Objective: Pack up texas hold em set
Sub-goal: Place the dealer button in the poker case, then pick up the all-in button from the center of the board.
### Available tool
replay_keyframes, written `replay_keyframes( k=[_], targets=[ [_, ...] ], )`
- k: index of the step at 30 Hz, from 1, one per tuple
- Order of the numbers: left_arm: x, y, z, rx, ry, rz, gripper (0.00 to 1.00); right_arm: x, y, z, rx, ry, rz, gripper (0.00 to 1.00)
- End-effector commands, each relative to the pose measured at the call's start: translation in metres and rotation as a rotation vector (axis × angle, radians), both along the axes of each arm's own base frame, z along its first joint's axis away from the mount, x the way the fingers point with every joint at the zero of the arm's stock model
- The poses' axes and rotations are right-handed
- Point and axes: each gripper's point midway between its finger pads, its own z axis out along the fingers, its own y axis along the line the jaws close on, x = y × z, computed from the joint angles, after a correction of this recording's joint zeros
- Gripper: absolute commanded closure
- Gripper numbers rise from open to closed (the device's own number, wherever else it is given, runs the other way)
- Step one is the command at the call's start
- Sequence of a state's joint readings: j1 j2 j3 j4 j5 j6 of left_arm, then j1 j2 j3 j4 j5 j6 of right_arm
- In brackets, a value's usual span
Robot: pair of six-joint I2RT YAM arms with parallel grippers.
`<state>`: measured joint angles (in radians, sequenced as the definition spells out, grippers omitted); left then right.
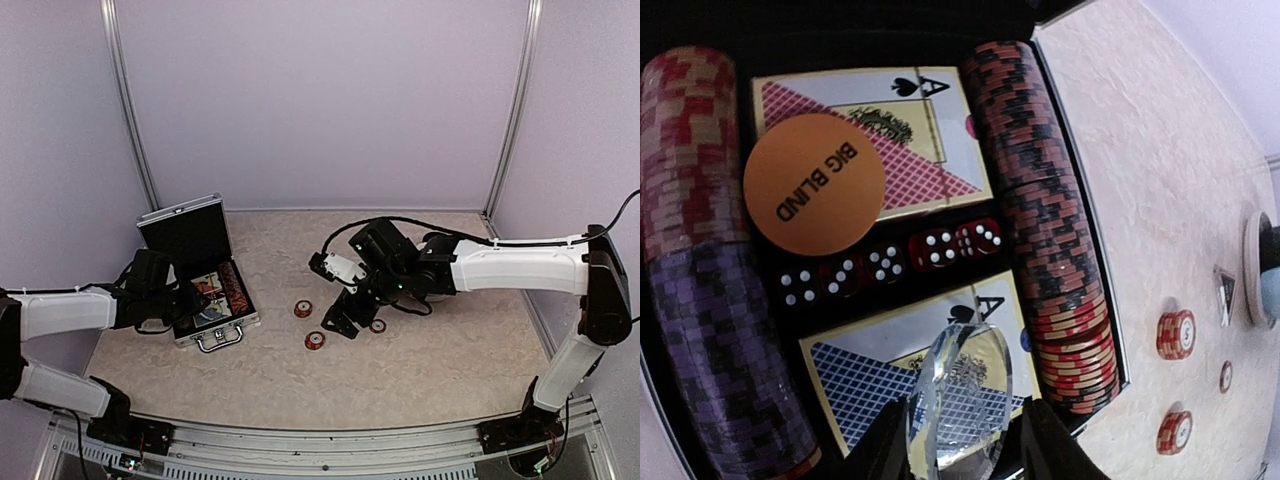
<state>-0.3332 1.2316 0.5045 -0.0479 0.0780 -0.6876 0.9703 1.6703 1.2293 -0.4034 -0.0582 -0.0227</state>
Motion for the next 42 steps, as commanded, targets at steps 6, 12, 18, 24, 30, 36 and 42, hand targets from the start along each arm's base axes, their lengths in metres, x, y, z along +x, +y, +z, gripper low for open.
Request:
replay_keyframes(
  k=[6, 12, 18, 24, 30, 36, 42],
  targets=[
    [0.005, 0.015, 0.008, 0.078, -0.031, 0.03, 0.25, 0.013, -0.011, -0.015, -0.027, 0.015, -0.054, 0.01],
    [0.007, 0.027, 0.027, 0.132, -0.085, 0.08, 0.04, 0.032, -0.031, -0.034, -0.058, 0.079, -0.178, 0.01],
    [0.006, 0.008, 0.051, 0.114, -0.163, 0.038, 0.01, 0.056, -0.058, -0.057, -0.111, 0.121, -0.32, 0.01],
    [0.003, -0.02, 0.062, 0.113, -0.197, -0.029, 0.01, 0.086, -0.075, -0.074, -0.16, 0.123, -0.416, 0.01],
    [0.0, -0.042, 0.058, 0.146, -0.191, -0.077, 0.01, 0.121, -0.081, -0.085, -0.153, 0.136, -0.468, 0.01],
    [0.0, -0.052, 0.059, 0.155, -0.19, -0.1, 0.01, 0.145, -0.077, -0.094, -0.161, 0.137, -0.495, 0.01],
    [0.0, -0.054, 0.06, 0.154, -0.193, -0.104, 0.01, 0.156, -0.08, -0.107, -0.169, 0.166, -0.515, 0.04]
  ],
)
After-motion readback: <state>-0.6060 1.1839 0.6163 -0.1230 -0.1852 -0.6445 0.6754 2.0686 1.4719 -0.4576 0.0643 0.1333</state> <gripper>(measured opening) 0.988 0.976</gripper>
